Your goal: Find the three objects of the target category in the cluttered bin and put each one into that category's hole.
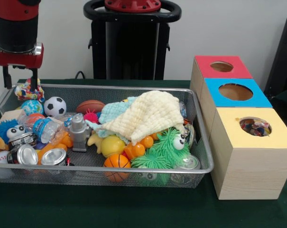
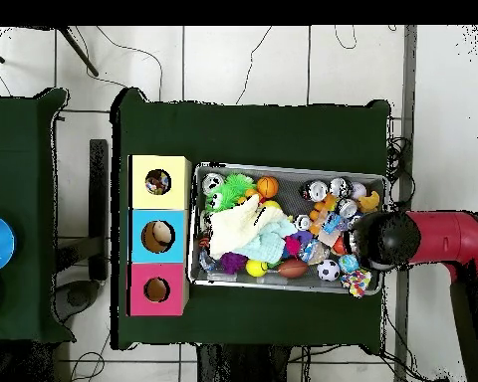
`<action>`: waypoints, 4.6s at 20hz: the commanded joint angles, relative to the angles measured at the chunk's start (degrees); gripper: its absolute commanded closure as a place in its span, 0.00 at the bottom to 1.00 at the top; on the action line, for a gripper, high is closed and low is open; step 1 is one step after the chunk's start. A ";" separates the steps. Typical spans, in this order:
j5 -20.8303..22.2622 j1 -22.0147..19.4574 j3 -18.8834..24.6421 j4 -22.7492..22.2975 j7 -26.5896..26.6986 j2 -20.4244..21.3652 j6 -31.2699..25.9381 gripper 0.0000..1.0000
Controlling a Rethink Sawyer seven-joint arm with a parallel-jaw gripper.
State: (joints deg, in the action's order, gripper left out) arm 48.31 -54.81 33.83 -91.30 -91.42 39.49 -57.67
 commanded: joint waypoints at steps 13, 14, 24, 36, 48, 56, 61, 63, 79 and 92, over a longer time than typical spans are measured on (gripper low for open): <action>0.06 1.80 -3.25 -4.17 13.01 -4.32 -8.31 0.00; 0.15 2.03 -3.37 -3.99 13.24 -4.38 -8.92 0.00; 1.77 4.18 -4.84 -2.94 14.75 -3.71 -13.41 0.00; 5.42 3.50 -4.54 -4.05 14.65 -4.61 -5.78 0.00; 9.99 3.08 -5.57 -2.27 14.74 -6.63 -4.78 0.00; 11.09 3.15 -4.79 -1.01 12.87 -10.61 -2.03 0.00; 11.29 3.58 -4.74 -0.04 12.30 -12.31 -0.96 0.00; 11.65 4.04 -5.03 0.58 12.20 -12.76 -1.00 0.00; 16.10 5.91 -7.48 0.16 15.36 -8.76 -3.54 0.00; 15.57 5.35 -9.62 -1.17 16.28 -6.56 -4.59 0.00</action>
State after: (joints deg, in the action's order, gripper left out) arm 59.81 -49.37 26.09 -91.07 -91.42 32.78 -62.78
